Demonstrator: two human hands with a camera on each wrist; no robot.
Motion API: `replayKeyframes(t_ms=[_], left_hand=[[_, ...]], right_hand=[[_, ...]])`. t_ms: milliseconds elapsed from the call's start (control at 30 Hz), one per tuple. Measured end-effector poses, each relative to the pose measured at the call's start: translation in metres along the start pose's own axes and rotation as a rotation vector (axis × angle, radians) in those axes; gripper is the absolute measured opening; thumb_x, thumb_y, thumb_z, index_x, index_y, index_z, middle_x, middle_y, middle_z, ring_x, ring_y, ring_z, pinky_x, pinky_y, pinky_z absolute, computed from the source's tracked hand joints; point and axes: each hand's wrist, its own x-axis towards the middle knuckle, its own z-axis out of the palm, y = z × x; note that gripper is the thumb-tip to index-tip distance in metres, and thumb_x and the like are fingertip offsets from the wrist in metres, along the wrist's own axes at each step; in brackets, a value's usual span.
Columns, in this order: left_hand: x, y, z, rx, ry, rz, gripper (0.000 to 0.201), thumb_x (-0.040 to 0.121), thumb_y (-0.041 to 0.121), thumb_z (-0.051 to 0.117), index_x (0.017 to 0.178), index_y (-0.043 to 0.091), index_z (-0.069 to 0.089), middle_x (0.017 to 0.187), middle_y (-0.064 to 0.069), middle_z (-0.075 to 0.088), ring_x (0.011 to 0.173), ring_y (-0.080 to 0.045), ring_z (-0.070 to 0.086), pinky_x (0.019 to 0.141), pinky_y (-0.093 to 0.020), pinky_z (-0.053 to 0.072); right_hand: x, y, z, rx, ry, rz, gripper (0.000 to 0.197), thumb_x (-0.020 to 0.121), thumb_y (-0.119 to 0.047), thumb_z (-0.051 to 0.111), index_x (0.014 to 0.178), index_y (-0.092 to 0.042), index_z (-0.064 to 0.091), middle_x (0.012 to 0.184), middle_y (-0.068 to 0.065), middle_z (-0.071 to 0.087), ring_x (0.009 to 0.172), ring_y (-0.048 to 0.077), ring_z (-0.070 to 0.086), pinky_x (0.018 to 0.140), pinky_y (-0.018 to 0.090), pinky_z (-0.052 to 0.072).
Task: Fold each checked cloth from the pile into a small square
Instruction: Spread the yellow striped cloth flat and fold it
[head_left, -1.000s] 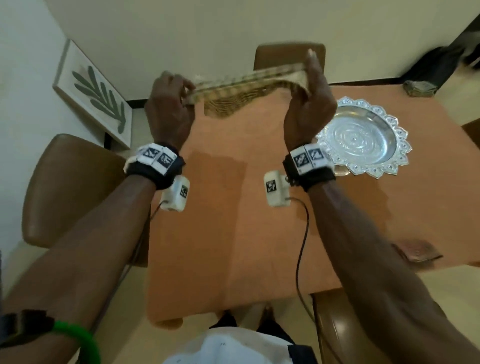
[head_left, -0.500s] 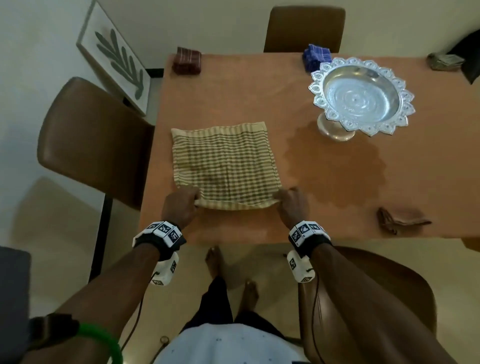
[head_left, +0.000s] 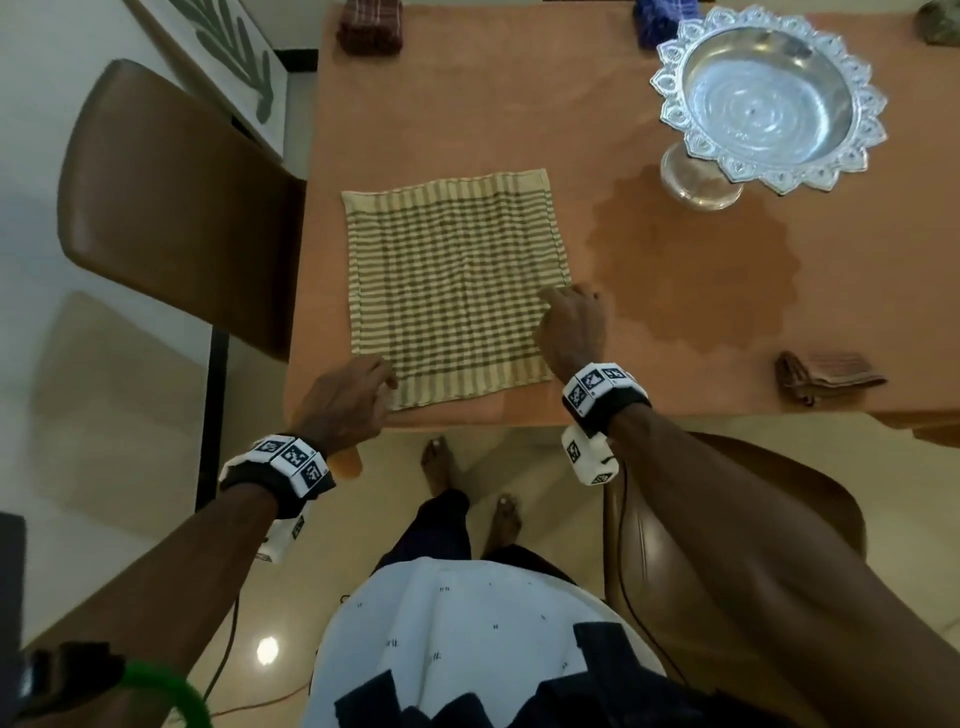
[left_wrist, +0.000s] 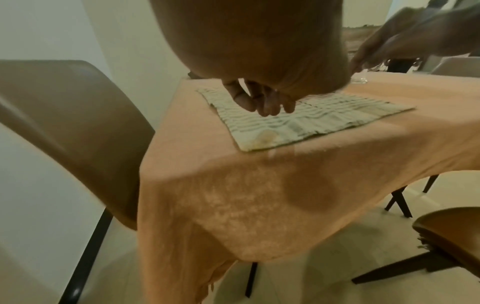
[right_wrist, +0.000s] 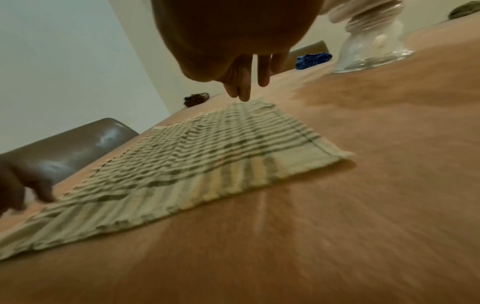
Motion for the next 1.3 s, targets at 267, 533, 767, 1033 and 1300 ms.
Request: replayKeyframes(t_ms=[267,533,767,1033,1300], left_hand=[[0.161,-0.019,0.004,-0.135,0.120,-0.355,0.040,0.102,0.035,0.049,0.126,0.004,0.056,0.121,-0.018,0.061,0.111,-0.036,0.056,0.089,-0.046,0.045],[0.221,-0.069,0.034,-0.206,0.195,-0.448,0.061,0.106,0.045,0.030,0.154,0.007,0.028,0.164,-0.013,0.019,0.152,-0.027,0.013,0.124,-0.044,0.014],[0.206,-0.096,0.034,0.028,0.173,-0.471,0.065,0.105,0.053,0.023,0.157,0.014,0.018,0.165,-0.010,0.014,0.153,-0.024,0.010,0.124,-0.044,0.010],[0.204,-0.100,0.032,0.087,0.166,-0.439,0.064,0.105,0.050,0.026,0.158,0.015,0.017,0.165,-0.009,0.013,0.153,-0.024,0.010,0.124,-0.045,0.010],[0.220,-0.064,0.030,0.071,0.171,-0.462,0.065,0.105,0.045,0.020,0.156,0.005,0.019,0.165,-0.014,0.013,0.153,-0.027,0.009,0.124,-0.050,0.006]], right_hand=[[0.098,-0.071,0.056,0.160,-0.322,-0.005,0.058,0.105,-0.032,0.037,0.151,0.001,0.026,0.158,0.021,0.026,0.147,0.035,0.023,0.121,0.046,0.020],[0.181,-0.071,0.095,0.079,-0.417,-0.186,0.065,0.106,-0.044,0.021,0.157,-0.007,0.007,0.165,0.012,0.000,0.152,0.028,-0.004,0.124,0.043,0.000],[0.189,0.027,0.079,-0.067,-0.291,-0.032,0.075,0.101,-0.059,0.010,0.158,-0.011,0.002,0.165,0.009,-0.005,0.152,0.023,-0.009,0.124,0.040,-0.005],[0.174,-0.056,0.108,-0.009,-0.344,-0.290,0.064,0.106,-0.047,0.023,0.157,-0.010,0.014,0.165,0.008,0.007,0.153,0.022,0.000,0.124,0.037,-0.004],[0.174,-0.013,0.072,0.027,-0.272,-0.081,0.067,0.105,-0.050,0.017,0.158,-0.010,0.005,0.165,0.009,-0.002,0.153,0.024,-0.006,0.124,0.041,-0.003]])
